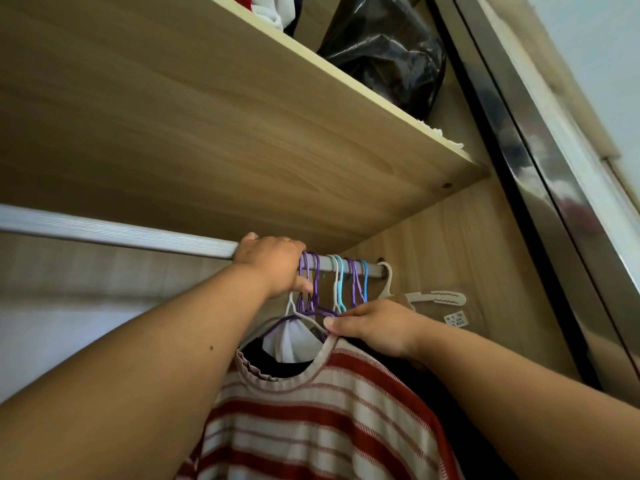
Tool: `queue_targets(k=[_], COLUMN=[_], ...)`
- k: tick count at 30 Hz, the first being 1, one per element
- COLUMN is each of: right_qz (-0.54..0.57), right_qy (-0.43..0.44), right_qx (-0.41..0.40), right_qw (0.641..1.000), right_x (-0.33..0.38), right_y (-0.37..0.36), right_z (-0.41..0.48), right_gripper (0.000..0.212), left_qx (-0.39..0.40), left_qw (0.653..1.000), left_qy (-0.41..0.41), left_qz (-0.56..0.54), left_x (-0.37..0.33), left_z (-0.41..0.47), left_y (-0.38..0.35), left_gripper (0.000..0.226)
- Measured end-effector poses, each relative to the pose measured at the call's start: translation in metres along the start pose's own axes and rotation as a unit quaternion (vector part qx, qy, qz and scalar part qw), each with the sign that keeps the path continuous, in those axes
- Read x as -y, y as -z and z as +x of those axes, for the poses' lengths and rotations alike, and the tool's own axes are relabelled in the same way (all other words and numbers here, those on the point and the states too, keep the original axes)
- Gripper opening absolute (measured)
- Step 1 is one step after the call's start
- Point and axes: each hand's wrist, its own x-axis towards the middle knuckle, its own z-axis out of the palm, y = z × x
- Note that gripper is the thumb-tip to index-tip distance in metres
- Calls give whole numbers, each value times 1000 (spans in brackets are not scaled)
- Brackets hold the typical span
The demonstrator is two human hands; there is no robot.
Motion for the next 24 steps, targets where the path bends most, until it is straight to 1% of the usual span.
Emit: queue_targets(k=[3, 7, 10, 12, 13, 14, 16, 18, 20, 22, 24], right_qz=[-1, -31, -83, -117, -124, -136, -186, -254, -327, -396, -444], right_qy=[-3, -2, 8, 27, 46, 60, 110, 141, 154, 153, 127], right_qx=[12, 31, -7, -38, -53, -65, -98, -143, -181, -212, -211], right_qw=[1000, 999, 997, 992, 990, 987, 971, 946, 915, 880, 862], right_x=[-3, -4, -4, -6, -4, -6, -4, -4, -10, -21, -36], right_y=[5, 11, 16, 18, 18, 22, 24, 32, 45, 64, 83], right_z=[0, -1, -6, -14, -16, -25, -38, -59, -90, -131, -180], right_gripper=[40, 47, 59, 69, 72, 73, 74, 77, 80, 81, 83], left_qx=[-1, -3, -11, -25, -33, -38, -62, -73, -91, -108, -103], left_qw=[1000, 1000, 998, 997, 997, 997, 989, 976, 963, 946, 935], left_qy=[6, 17, 41, 60, 67, 70, 68, 51, 7, -56, -106], left_qz=[-3, 15, 41, 38, 18, -25, -117, -196, -255, -302, -321], left_x=[5, 6, 2, -3, -3, -12, -24, -48, -81, -119, -158], left_z=[-2, -8, -13, -20, -24, -31, -43, -62, -90, -122, -156], left_y=[3, 4, 2, 1, 1, 3, 6, 16, 29, 45, 61], left_gripper=[74, 79, 84, 83, 81, 78, 73, 71, 70, 66, 65])
